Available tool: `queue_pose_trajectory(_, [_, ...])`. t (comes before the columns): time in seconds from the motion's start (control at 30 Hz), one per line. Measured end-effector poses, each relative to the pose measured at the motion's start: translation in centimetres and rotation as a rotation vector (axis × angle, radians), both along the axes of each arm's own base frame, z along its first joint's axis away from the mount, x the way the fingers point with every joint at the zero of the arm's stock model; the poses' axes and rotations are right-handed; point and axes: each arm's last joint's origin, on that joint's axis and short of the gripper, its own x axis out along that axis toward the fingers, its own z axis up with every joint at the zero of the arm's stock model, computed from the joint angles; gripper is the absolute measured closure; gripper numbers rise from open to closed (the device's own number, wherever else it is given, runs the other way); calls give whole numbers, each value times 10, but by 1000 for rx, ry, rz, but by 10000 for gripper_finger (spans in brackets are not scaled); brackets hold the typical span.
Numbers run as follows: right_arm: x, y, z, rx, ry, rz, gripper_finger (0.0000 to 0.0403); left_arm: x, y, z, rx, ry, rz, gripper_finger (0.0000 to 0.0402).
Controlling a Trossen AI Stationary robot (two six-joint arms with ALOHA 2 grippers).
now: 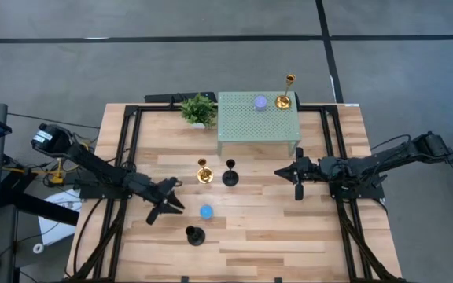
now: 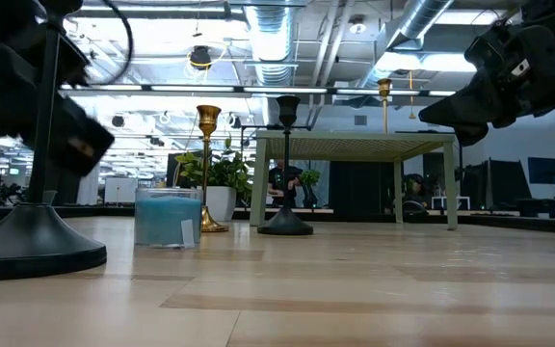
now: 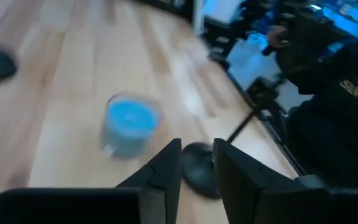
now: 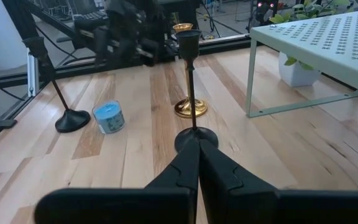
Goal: Pick & Place candle stick holders
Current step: Put the bottom black scented candle on the shelf
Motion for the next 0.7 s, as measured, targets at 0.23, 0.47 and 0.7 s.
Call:
queue_pose_trajectory(0.23, [0,0,0,2,0,0,402,-9,-20,-1,68,-36,44,337])
queue_pose_trajectory(0.47, [0,0,0,25,-3,-5,402,1,-40,-6,140,27,88,359])
queue_pose_trajectory(0.7, [0,0,0,26,-3,-8,402,12,-51,-34,222,156,81,395])
